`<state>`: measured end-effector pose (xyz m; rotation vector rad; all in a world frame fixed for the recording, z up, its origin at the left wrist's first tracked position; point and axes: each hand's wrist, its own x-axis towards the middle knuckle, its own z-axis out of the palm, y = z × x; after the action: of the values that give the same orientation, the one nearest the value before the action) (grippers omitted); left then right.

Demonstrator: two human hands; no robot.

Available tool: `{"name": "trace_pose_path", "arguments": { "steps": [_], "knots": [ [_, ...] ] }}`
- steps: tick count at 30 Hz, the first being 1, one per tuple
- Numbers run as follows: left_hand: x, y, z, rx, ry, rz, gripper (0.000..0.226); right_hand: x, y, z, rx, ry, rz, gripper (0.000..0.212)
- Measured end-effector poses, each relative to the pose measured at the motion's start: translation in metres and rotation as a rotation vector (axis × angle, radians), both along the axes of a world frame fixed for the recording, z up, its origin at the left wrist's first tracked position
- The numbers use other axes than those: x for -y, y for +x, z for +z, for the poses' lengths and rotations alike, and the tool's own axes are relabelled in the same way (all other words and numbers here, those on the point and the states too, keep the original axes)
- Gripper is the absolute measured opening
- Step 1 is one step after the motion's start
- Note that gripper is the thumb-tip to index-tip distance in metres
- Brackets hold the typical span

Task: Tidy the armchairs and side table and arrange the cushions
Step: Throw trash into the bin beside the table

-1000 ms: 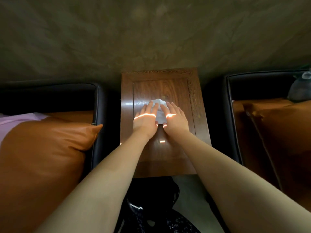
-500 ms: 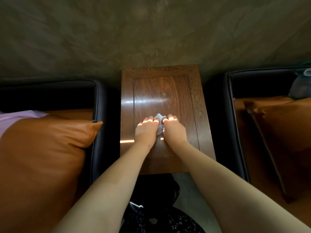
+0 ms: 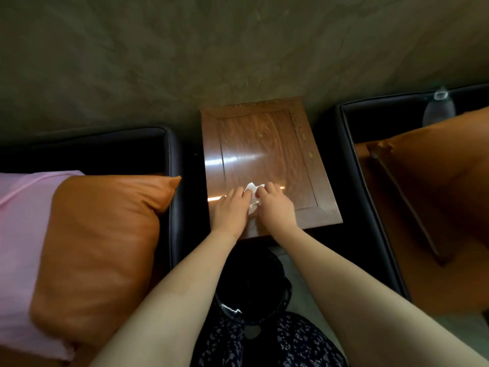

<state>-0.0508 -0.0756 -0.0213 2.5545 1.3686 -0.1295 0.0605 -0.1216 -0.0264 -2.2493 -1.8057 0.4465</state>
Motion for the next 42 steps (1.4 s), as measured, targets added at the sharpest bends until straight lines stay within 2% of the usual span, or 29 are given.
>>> {"name": "trace_pose_path", "arguments": {
  "steps": [3,5,12,20,29,33,37,42],
  "knots": [
    [0.038,-0.033,0.023,0.034,0.052,-0.075,0.031,0.043,-0.034,0.023,0.039,0.026,-0.065,0.033],
    [0.038,-0.036,0.021,0.062,0.055,-0.078,0.031,0.042,-0.036,0.02,0.025,0.04,-0.041,0.035],
    [0.094,-0.076,0.038,0.094,0.074,-0.135,0.031,0.108,-0.077,0.039,-0.052,0.135,-0.091,0.021],
    [0.163,-0.103,0.03,0.072,-0.003,-0.135,0.028,0.18,-0.102,0.025,-0.05,0.045,-0.173,0.016],
    [0.209,-0.114,0.009,0.096,-0.102,-0.071,0.027,0.223,-0.108,0.005,-0.092,-0.016,-0.156,0.016],
    [0.226,-0.125,-0.011,0.083,-0.148,-0.03,0.034,0.247,-0.113,-0.01,-0.112,-0.064,-0.128,0.018],
    [0.232,-0.132,-0.019,0.075,-0.169,-0.044,0.053,0.249,-0.118,-0.02,-0.122,-0.093,-0.105,0.024],
    [0.237,-0.148,-0.031,-0.017,-0.138,-0.022,0.068,0.247,-0.126,-0.03,-0.097,-0.149,-0.077,0.034]
  ]
}}
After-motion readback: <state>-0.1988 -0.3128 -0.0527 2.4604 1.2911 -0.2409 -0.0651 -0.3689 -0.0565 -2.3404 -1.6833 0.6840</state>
